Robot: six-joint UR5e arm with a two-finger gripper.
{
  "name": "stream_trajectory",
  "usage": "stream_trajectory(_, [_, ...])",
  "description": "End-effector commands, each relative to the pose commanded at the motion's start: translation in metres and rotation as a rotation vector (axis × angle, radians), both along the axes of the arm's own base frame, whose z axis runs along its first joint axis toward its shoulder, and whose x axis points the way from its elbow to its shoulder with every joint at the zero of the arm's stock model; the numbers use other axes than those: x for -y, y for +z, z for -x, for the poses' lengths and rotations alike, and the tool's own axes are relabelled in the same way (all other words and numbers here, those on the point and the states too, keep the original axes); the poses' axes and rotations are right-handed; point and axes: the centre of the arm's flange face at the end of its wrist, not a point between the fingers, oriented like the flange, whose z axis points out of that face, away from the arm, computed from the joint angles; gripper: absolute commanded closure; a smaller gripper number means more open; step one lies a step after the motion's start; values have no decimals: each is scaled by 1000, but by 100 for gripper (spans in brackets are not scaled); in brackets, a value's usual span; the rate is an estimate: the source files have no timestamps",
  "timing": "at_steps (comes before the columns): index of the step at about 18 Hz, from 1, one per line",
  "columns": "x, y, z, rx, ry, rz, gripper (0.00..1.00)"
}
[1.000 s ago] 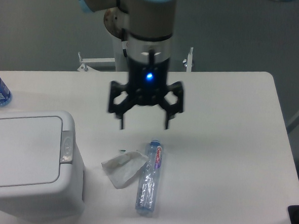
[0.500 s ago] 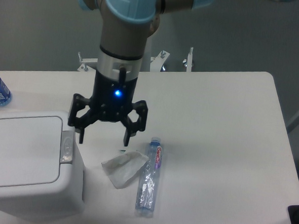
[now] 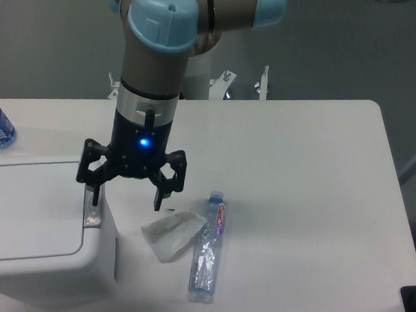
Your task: Open the trash can
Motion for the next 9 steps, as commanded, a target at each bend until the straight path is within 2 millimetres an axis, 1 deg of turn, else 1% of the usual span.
stream_trajectory(7, [-1,-3,0,0,-2,5,0])
stream_trajectory(9, [-3,-8,1,3,-3,10,0])
